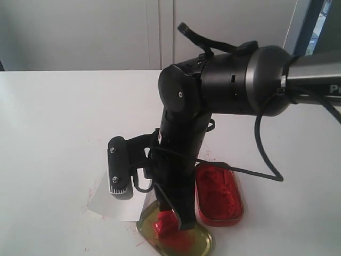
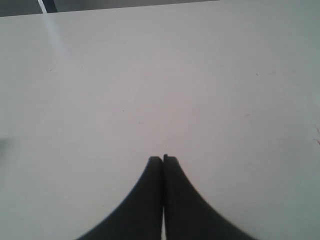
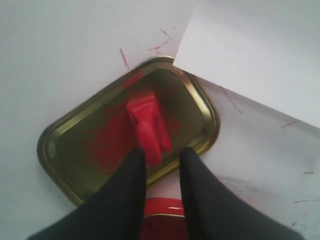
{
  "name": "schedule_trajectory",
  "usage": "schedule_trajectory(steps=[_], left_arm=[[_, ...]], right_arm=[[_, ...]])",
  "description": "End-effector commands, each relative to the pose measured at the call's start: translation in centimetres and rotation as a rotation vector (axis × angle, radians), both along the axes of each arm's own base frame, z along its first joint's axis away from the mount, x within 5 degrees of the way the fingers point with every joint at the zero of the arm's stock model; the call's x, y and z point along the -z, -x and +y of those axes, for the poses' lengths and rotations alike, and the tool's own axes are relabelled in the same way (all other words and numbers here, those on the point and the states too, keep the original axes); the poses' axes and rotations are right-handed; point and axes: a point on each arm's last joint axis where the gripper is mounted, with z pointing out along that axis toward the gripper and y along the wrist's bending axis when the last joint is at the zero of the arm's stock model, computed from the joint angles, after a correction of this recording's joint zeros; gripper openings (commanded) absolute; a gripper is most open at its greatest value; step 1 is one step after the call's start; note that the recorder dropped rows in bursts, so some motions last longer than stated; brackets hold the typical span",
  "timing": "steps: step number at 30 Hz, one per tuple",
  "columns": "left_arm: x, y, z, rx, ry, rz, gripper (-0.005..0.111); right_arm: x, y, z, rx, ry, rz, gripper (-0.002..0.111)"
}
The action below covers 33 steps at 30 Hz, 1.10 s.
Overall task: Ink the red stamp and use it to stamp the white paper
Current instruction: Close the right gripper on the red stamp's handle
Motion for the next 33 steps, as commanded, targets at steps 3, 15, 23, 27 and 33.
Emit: schedule_trajectory(steps=[3,15,23,27,33], left_arm=[[0.2,0.0,0.0,-0.001,0.001,0.004,0.000],[0.2,0.0,0.0,-0.001,0.001,0.004,0.000],[0.2,0.0,0.0,-0.001,0.001,0.004,0.000],[0.2,0.0,0.0,-0.001,0.001,0.004,0.000],[0.2,0.0,0.0,-0.001,0.001,0.004,0.000]], right_arm=[[0.4,-0.2,0.1,-0.051,0.011,-0.005,0.028],[1.8,-0.3,0.4,-0.048,0.034,0.026,0.028],[3.0,-0.4,0.7,-0.040,0.043,0.058,0.028],[3.2,-0.5,0.7,-0.039,0.044,0.058,0.030],[4.0,-0.3,0.7,-0.031,0.052,0.086,0.030]])
